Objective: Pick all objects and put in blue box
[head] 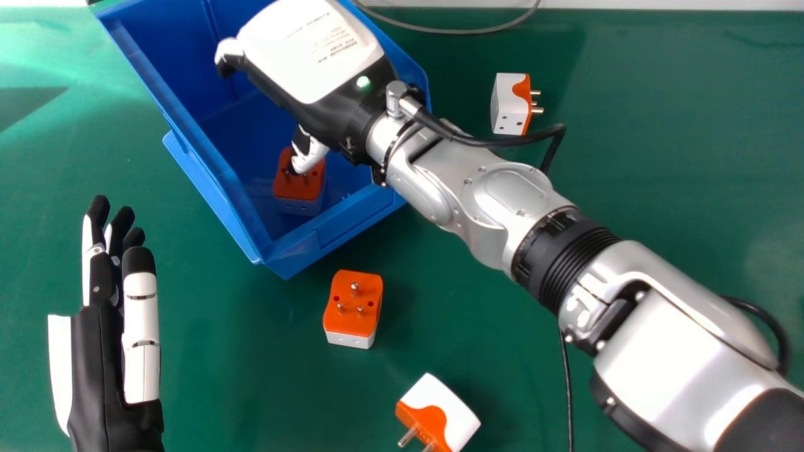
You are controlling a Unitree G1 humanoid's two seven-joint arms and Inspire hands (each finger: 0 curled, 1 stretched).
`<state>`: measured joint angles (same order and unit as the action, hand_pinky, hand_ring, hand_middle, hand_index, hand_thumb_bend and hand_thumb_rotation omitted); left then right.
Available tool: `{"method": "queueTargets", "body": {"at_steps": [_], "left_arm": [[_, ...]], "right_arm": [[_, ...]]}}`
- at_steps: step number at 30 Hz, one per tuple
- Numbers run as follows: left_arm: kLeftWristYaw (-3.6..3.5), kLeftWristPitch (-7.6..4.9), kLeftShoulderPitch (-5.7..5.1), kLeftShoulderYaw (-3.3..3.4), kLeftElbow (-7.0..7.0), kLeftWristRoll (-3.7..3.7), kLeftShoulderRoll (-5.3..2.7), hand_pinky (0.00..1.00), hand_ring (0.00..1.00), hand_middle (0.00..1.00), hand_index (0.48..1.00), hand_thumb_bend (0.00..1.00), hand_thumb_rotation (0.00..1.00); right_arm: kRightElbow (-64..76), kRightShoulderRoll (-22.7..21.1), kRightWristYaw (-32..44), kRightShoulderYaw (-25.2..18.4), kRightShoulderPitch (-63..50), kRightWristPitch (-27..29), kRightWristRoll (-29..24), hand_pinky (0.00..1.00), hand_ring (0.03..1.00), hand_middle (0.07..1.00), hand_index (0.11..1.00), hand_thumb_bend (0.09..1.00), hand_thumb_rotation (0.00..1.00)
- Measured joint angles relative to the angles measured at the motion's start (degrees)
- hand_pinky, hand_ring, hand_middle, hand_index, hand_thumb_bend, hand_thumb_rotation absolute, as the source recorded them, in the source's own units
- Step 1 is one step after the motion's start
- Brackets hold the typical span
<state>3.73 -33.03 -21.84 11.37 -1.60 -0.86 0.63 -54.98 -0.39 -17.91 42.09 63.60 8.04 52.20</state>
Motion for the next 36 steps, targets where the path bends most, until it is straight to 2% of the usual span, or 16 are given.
{"method": "queueTargets", "body": {"at_steps": [2,7,13,17,19,22,27,31,36], "left_arm": [[0.0,-0.01,0.08,-0.03,0.0,-0.23,0.03,0.93,0.94,0.96,0.981,0.45,0.98],[-0.01,-0.02,0.29,-0.03,-0.04,-0.24,0.21,0.92,0.93,0.95,0.979,0.45,0.97],[-0.06,0.23,0.47,-0.08,-0.01,-0.21,0.32,0.93,0.93,0.96,0.982,0.45,0.97],[-0.52,1.21,0.66,-0.29,0.09,0.39,0.35,0.93,0.94,0.96,0.988,0.45,0.97],[-0.76,1.27,0.78,-0.33,0.11,0.74,0.36,0.93,0.94,0.96,0.988,0.45,0.96],[-0.87,1.23,0.92,-0.33,0.14,0.68,0.38,0.92,0.93,0.96,0.987,0.45,0.96],[-0.37,1.39,0.99,-0.31,0.24,-0.3,0.36,0.91,0.92,0.95,0.977,0.45,0.96],[-0.05,2.03,1.13,-0.36,0.47,-0.27,0.33,0.9,0.92,0.94,0.97,0.45,0.95],[0.01,2.47,1.13,-0.38,0.72,-0.21,0.3,0.89,0.92,0.94,0.964,0.45,0.93]], "right_arm": [[3.5,-1.3,1.0,-0.7,-1.6,-0.1,-0.1,0.59,0.711,0.746,0.716,0.664,0.0],[14.4,-5.4,3.6,-2.7,-6.8,-0.2,-0.3,0.58,0.71,0.746,0.719,0.626,0.0],[29.1,-10.9,8.3,-5.1,-14.7,-1.2,-0.3,0.6,0.729,0.759,0.732,0.665,0.0],[38.0,-14.3,8.9,-7.0,-20.1,-1.2,0.2,0.6,0.728,0.757,0.73,0.697,0.0],[41.6,-15.6,9.1,-7.9,-22.6,-1.0,0.2,0.6,0.722,0.752,0.727,0.705,0.01],[46.6,-17.3,9.2,-9.5,-26.7,-0.3,0.2,0.59,0.716,0.747,0.725,0.71,0.01],[54.7,-20.0,10.3,-12.4,-33.5,1.3,-0.2,0.58,0.717,0.749,0.728,0.715,0.0],[59.2,-21.4,10.2,-14.8,-39.1,3.0,-0.5,0.58,0.719,0.751,0.727,0.71,0.0],[63.5,-22.0,9.4,-18.4,-46.9,3.9,-1.2,0.58,0.717,0.749,0.728,0.705,0.0]]}}
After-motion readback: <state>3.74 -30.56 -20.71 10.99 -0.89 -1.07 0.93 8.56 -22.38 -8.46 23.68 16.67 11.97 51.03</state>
